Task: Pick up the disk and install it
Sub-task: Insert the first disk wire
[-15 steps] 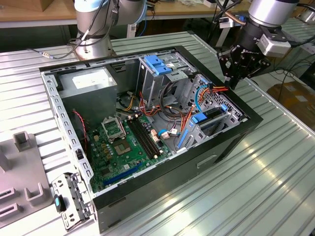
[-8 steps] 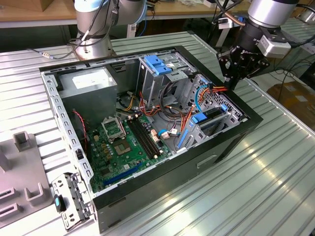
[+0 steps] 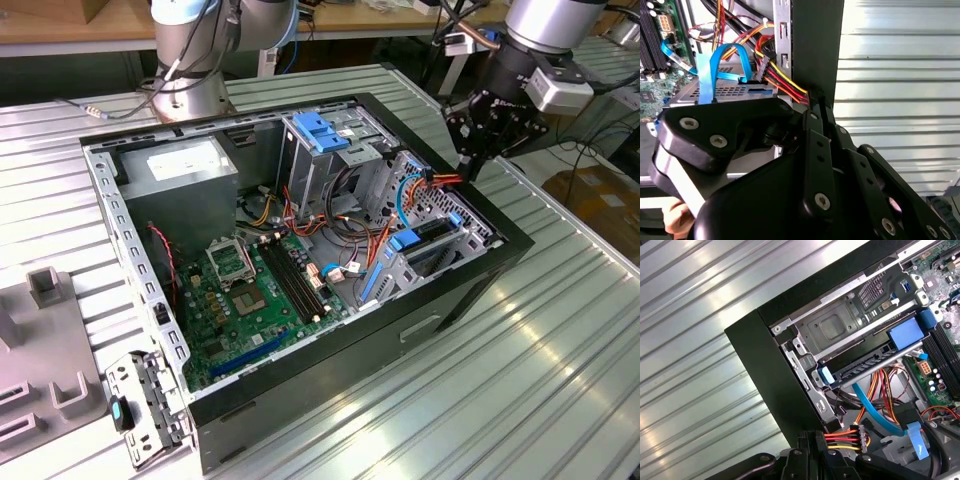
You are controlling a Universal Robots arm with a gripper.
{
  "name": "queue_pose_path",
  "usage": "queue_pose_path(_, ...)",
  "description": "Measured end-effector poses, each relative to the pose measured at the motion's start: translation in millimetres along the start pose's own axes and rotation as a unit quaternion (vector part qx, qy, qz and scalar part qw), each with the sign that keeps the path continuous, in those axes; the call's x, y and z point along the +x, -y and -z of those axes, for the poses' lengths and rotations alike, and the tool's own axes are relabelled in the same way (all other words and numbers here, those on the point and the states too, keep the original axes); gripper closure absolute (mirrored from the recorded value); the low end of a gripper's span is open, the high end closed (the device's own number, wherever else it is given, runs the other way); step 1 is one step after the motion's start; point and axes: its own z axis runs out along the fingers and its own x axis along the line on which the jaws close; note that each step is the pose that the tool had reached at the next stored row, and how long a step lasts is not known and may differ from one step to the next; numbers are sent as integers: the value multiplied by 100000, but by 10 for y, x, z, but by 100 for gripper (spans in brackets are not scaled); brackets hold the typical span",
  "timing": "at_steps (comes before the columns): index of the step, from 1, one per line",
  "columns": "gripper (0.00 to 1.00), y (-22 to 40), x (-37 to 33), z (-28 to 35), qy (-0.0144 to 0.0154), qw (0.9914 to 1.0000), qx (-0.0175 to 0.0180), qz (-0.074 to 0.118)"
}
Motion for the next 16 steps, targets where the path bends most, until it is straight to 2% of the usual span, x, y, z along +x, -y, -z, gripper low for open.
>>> queue_pose_path(3, 84, 0, 1, 11, 6, 100000, -2, -197)
queue_pose_path(6, 84, -1, 0, 13, -18, 99977, -159, -2144)
queue_pose_path(10, 84, 0, 0, 13, -15, 99977, -161, -2153)
queue_pose_path(12, 84, -3, -5, 13, -22, 99952, -230, -3079)
queue_pose_path(16, 84, -3, -6, 13, -23, 99950, -239, -3151)
